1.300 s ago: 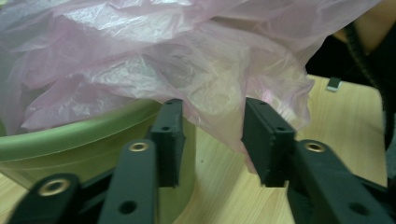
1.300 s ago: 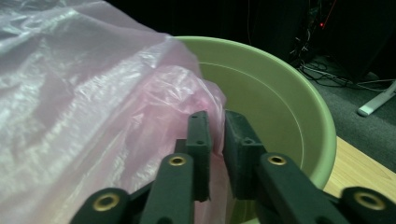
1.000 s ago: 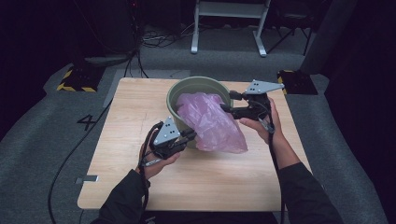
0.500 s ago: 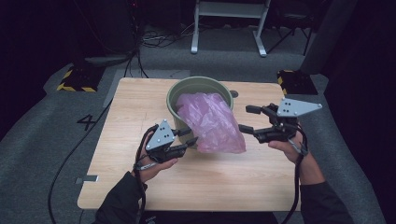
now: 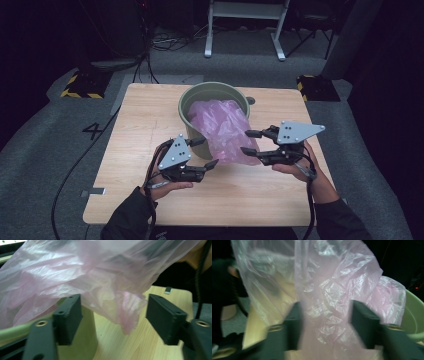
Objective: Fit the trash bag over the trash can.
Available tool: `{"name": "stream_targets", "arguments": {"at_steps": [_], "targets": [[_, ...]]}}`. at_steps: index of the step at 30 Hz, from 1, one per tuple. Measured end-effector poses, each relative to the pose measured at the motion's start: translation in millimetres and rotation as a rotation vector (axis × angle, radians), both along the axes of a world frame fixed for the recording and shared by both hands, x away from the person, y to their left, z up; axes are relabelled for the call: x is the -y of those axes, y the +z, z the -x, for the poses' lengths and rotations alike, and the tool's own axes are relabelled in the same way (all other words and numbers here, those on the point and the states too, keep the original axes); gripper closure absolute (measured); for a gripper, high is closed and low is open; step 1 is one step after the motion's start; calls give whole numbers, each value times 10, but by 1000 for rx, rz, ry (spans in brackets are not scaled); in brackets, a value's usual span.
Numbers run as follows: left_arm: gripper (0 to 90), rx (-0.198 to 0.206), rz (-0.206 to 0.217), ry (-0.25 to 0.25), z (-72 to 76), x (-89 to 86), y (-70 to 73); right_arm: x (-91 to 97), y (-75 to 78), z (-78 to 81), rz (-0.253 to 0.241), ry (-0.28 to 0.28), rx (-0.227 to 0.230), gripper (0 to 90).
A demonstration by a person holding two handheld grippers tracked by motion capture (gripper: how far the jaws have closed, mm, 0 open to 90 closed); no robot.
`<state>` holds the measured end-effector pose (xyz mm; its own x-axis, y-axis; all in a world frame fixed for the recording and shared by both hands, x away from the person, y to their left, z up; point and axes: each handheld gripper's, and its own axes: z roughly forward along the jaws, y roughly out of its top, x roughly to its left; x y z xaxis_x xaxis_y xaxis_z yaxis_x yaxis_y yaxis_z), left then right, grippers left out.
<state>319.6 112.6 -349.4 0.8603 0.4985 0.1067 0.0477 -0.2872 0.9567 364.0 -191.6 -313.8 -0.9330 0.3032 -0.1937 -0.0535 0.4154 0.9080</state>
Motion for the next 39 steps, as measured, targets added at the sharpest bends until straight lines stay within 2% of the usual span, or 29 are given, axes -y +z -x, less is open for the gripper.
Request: {"name": "stream_targets", "arguments": {"at_steps": [1, 4, 6, 8, 12, 14, 16, 17, 18, 19, 21, 22, 24, 25, 26, 28, 34, 37, 39], "targets": [[228, 3, 6, 3, 4, 10, 10, -47, -12, -31, 14, -13, 5, 626], [176, 8, 33, 3, 22, 58, 46, -106, -19, -71, 19, -25, 25, 765], [160, 16, 52, -2, 34, 81, 66, -140, -12, -96, 9, -37, 34, 828], [156, 6, 60, -3, 33, 125, 97, -186, -3, -110, 15, -55, 45, 880], [153, 8, 70, -3, 30, 213, 152, -297, 12, -140, 17, -71, 47, 898], [158, 13, 56, 41, 15, 265, 176, -335, 20, -151, 21, -80, 46, 900], [173, -6, 48, 55, -23, 295, 191, -360, 27, -156, 15, -77, 43, 900], [209, -2, 37, 91, -37, 309, 194, -365, 31, -157, 5, -80, 43, 900], [318, -2, 38, 105, -51, 311, 195, -365, 36, -157, -3, -81, 37, 900], [318, -4, 38, 109, -64, 306, 196, -365, 40, -158, -5, -76, 34, 900], [432, -7, 33, 157, -108, 287, 193, -359, 45, -164, -8, -78, 33, 900], [463, -10, 27, 163, -129, 272, 189, -348, 47, -173, -12, -77, 25, 900], [558, 2, -7, 197, -160, 242, 184, -325, 50, -183, -22, -74, 14, 900], [589, 3, -7, 204, -182, 213, 183, -309, 56, -181, -30, -64, 7, 900], [659, 9, -7, 214, -198, 187, 186, -298, 65, -167, -34, -57, 9, 900], [724, 15, 0, 233, -226, 142, 192, -289, 76, -149, -30, -53, 18, 900], [766, 40, -28, 289, -261, 34, 209, -200, 92, -168, -30, -83, 16, 900], [756, 32, -14, 304, -282, -73, 223, -131, 99, -203, -38, -113, 16, 900], [781, 33, -18, 326, -287, -135, 229, -86, 94, -247, -40, -136, 10, 900]]}}
